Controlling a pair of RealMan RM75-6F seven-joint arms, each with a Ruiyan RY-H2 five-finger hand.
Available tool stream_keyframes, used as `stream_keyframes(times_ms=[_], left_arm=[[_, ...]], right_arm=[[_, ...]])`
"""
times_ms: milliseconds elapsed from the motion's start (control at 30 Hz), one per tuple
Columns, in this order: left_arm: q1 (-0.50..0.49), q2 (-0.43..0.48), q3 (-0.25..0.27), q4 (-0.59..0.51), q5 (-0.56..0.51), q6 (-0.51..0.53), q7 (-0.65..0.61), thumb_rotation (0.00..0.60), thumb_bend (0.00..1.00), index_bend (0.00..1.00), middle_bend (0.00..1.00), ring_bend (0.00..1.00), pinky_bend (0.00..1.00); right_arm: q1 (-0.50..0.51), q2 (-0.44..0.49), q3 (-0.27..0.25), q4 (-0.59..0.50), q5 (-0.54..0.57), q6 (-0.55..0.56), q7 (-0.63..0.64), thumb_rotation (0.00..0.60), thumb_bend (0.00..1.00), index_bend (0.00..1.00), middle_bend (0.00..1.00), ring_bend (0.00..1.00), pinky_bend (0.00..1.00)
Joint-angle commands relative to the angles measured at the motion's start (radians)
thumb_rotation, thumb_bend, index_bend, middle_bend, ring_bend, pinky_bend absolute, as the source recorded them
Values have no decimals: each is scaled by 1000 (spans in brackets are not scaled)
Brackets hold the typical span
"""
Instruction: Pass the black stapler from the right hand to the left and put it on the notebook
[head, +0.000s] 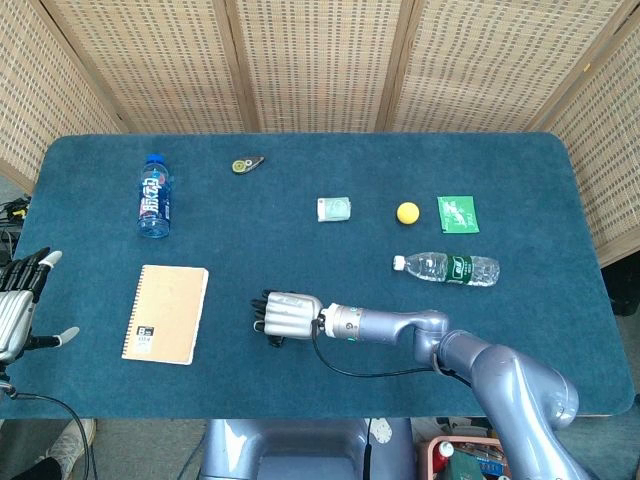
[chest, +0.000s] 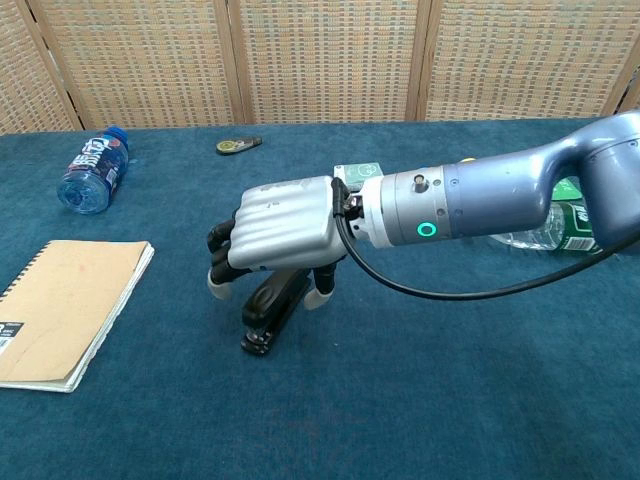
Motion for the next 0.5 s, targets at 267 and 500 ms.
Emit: stream_keyframes(times_ms=[267,500], left_arm=[[-12,-20,14,9,7,-21,21,600,0,0,0,0,0],[-56,-46,30,78,127,-46,-36,600,0,0,0,0,0]], right_arm=[[-109,225,12,-197,54,162,-154,600,0,75,51,0,154],[-467,553,-5,-484,331,348,-205,600,0,0,0,0,124]])
